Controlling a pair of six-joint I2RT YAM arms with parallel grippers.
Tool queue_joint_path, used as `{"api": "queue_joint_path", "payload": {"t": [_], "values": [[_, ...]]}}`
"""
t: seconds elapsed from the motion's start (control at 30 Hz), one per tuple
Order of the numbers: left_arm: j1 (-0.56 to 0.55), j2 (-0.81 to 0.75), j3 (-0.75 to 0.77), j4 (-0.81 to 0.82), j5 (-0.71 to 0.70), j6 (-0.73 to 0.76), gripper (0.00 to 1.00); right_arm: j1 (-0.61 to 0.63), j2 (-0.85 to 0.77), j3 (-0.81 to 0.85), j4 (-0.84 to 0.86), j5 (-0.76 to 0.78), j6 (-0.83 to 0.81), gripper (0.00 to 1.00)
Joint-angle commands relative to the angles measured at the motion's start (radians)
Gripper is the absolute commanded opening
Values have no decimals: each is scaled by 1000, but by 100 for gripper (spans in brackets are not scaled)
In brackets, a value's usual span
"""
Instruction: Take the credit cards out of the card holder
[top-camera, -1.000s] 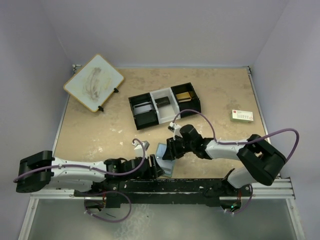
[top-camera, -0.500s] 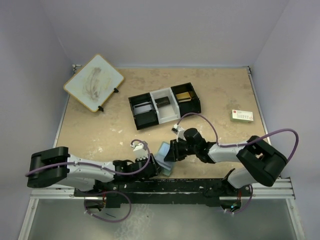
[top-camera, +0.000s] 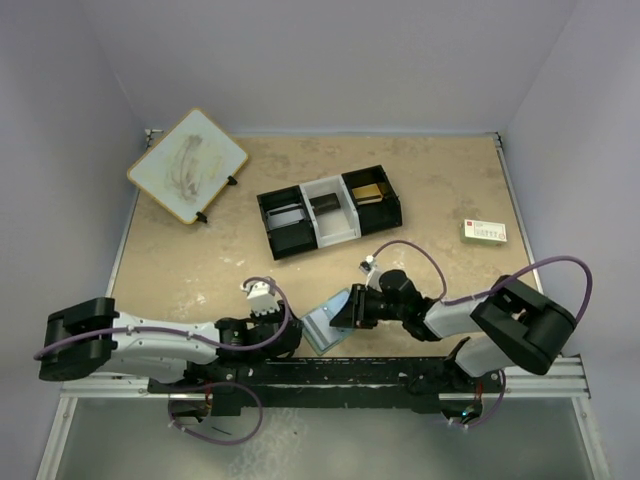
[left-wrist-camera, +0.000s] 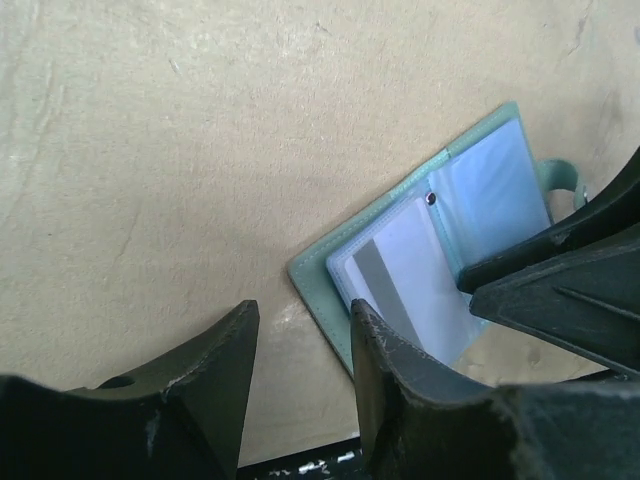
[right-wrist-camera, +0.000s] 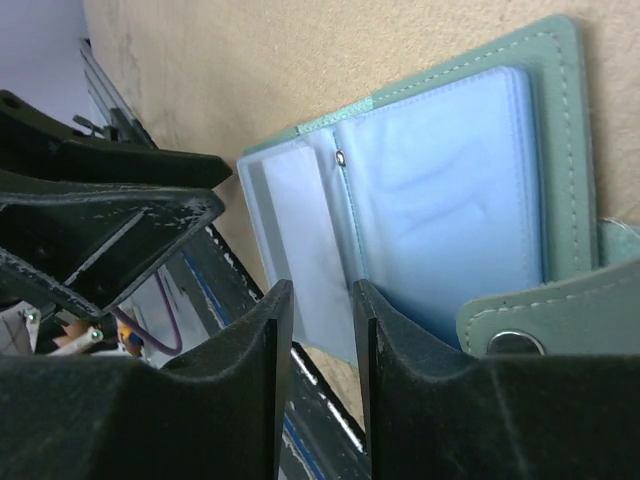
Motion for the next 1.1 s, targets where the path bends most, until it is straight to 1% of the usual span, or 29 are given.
{"api": "queue_joint_path", "payload": {"t": [0.0, 0.07, 0.1, 0.2, 0.3, 0.5, 0.7, 0.83, 1.0, 1.07], "values": [[2, -102, 43, -70, -56, 35, 42, 7, -37, -19, -7, 104, 88, 35], [2, -152, 37, -40, -43, 58, 43, 7, -57, 5, -69, 129, 67, 35], [2, -166, 31, 6, -31, 79, 44, 7, -67, 15, -107, 140, 52, 35], [3, -157, 21, 118, 24, 142, 45, 7, -92, 36, -165, 150, 26, 35], [2, -82, 30, 176, 61, 151, 42, 7, -93, 42, -175, 128, 8, 35], [2, 65, 42, 264, 105, 147, 35, 6, -34, 79, -169, 89, -35, 32], [2, 128, 45, 221, 96, 133, 27, 6, 2, 57, -80, 1, -17, 30], [3, 152, 46, 187, 84, 132, 20, 6, 36, 53, -40, -11, -3, 29], [2, 183, 74, 90, 50, 137, 8, 6, -14, 53, -113, 51, 14, 32], [2, 193, 89, 47, 38, 140, 7, 6, -60, 70, -182, 86, -10, 33]]}}
